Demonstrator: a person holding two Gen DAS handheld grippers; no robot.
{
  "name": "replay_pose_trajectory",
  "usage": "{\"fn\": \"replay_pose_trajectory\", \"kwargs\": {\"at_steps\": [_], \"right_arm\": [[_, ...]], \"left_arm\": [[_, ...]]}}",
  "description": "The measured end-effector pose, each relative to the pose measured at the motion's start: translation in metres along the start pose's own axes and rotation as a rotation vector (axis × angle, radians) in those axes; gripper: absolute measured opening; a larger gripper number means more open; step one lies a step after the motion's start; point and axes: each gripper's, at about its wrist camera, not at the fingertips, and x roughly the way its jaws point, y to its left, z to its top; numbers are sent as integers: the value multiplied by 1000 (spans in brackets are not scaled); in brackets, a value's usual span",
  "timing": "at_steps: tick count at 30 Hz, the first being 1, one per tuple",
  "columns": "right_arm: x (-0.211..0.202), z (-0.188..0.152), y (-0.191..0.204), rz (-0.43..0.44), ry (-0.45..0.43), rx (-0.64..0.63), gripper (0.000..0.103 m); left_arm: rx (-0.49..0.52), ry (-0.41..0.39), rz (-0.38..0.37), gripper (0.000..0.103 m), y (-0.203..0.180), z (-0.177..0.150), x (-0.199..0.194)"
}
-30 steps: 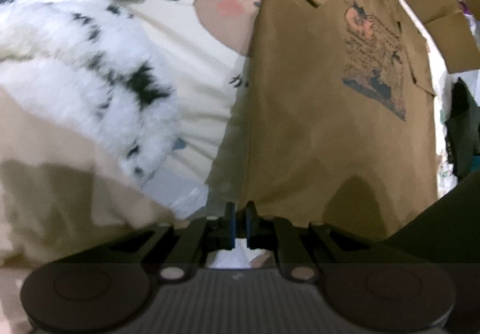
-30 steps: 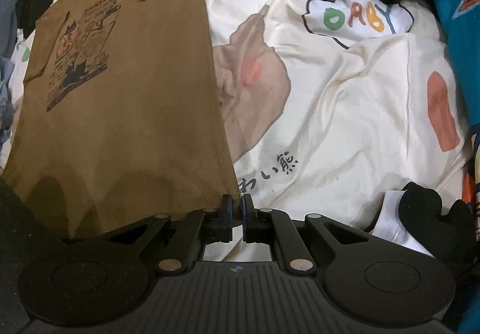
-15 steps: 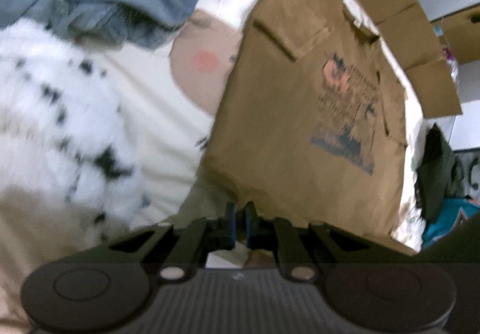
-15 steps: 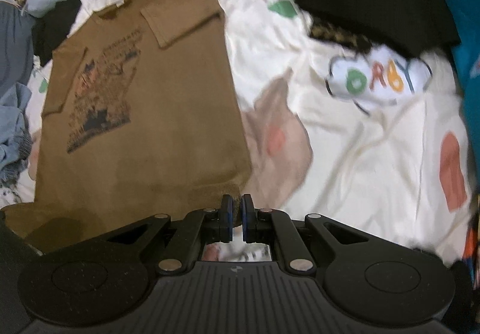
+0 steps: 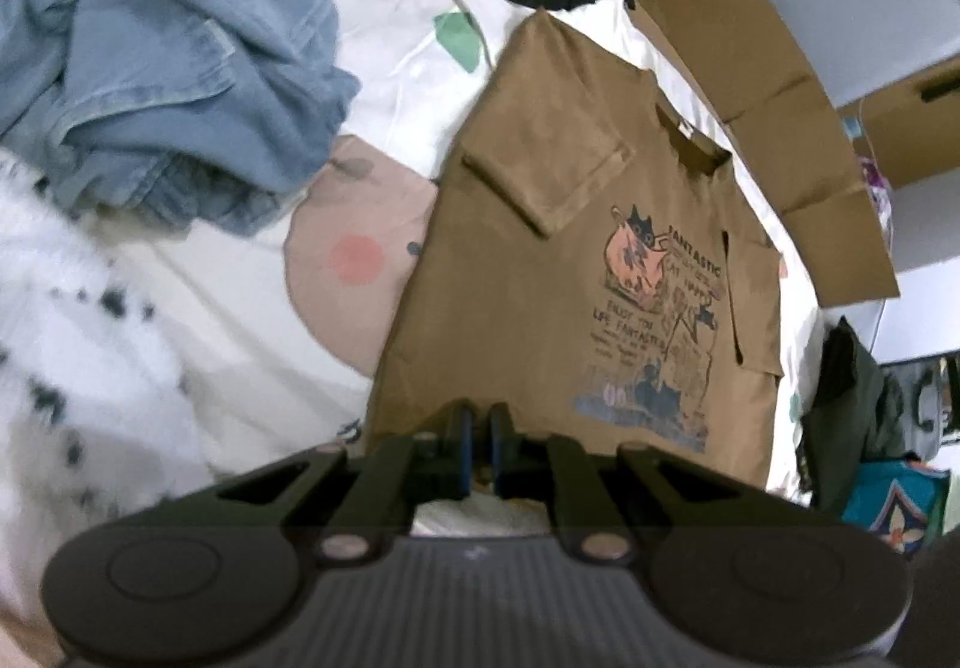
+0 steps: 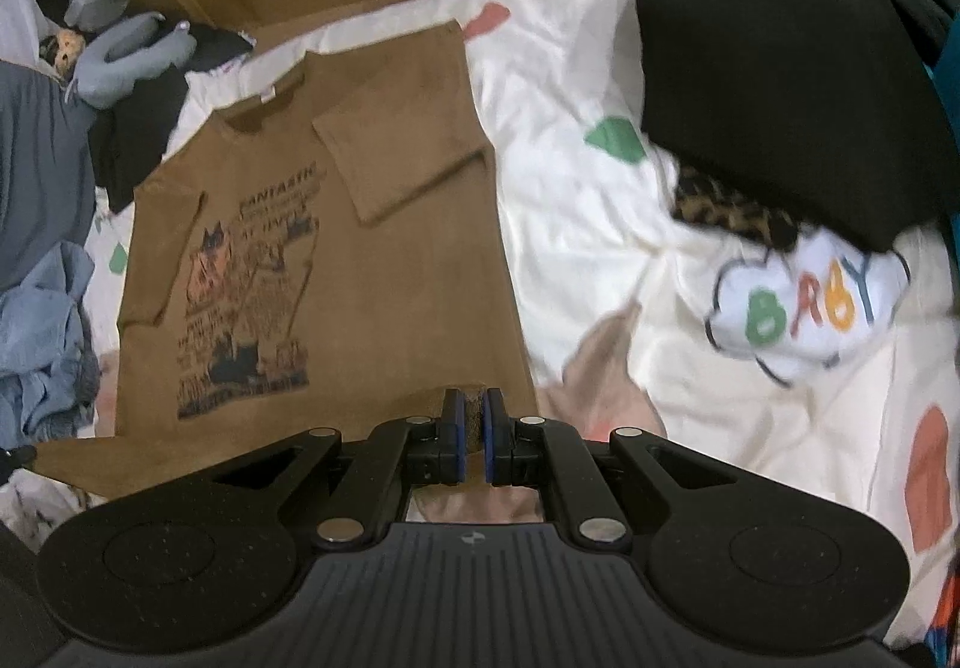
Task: Fold clothes
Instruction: 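Lift the hem and fold it toward the collar with both grippers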
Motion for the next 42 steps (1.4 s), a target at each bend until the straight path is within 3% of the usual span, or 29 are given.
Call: {"fn": "replay_pose_trajectory", "kwargs": {"at_steps": [14,36,39,40,41,42], "right_arm": [[36,61,4,-16,-35,15,3],[76,135,28,-111,-67,-52,5],[76,138,34,-135,-98,-73,10],[73,138,35,-136,-111,-69,12],[70,138,35,-138,-123,-66,20],[67,138,36,-139,-136,-62,30]], "left_arm": [[-9,-56,6,6,-10,62,25],[11,-48,61,7,-36,139,76],[-36,-40,86,19,-33,143,77],[-41,-45,94,34,-32,142,75],[-44,-50,99,49,-32,141,73],[-43,-52,103,54,-31,139,71]]}}
